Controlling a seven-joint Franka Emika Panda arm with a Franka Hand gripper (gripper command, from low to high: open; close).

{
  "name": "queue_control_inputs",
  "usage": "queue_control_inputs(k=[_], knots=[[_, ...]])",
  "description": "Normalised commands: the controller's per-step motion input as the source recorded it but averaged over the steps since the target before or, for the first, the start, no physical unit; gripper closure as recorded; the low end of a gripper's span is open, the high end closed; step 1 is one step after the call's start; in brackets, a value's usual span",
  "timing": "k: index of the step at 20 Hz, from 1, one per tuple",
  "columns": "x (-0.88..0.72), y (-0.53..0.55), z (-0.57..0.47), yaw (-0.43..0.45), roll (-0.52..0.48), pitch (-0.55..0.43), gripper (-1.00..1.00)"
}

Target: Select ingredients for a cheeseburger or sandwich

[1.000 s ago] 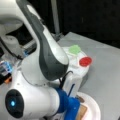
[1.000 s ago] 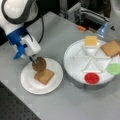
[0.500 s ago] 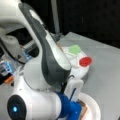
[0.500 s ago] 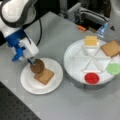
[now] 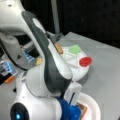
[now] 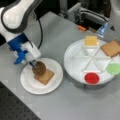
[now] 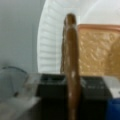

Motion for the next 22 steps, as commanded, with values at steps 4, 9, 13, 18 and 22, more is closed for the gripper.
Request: queue_control_inputs(k=[4,9,13,18,22], knots=[[0.03,-0.11,-0.20,0.143,0.126,-0.065,1.00],[0.02,-0.05,-0.26,0.093,0.120,-0.109,1.00],[0.03,-0.04,-0.15,0.044,0.128,-0.121,1.00],[0.03,-0.02,-0.05,0.018,0.144,-0.125,1.00],[0.00,-0.01,-0.02,0.011,0.153,-0.126,1.00]])
